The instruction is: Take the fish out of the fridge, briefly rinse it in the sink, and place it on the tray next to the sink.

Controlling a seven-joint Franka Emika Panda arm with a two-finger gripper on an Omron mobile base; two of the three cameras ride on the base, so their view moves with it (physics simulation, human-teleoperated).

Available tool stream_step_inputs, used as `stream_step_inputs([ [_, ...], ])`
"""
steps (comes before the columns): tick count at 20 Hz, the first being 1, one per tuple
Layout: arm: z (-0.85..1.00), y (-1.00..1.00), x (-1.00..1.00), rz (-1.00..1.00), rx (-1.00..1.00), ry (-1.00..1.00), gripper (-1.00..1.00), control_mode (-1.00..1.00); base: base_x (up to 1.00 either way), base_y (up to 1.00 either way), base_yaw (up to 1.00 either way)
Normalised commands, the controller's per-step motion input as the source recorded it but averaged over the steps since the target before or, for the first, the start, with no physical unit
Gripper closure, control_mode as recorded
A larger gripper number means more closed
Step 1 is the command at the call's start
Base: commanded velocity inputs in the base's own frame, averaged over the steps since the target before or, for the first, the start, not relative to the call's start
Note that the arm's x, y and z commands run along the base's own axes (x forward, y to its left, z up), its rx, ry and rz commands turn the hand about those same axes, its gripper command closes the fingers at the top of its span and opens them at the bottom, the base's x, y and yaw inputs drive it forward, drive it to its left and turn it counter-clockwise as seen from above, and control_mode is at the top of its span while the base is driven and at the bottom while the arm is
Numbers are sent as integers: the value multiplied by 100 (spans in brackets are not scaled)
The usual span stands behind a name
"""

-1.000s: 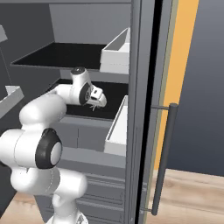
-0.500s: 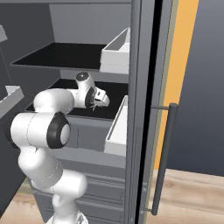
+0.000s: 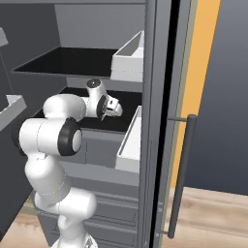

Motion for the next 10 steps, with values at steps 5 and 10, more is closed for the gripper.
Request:
stream_step_inputs([
  [5,-38,0,-6,0,-3,-3,100,-100,0,0,0],
  [10,0,1,-44,0,0,0,100,-100,0,0,0],
])
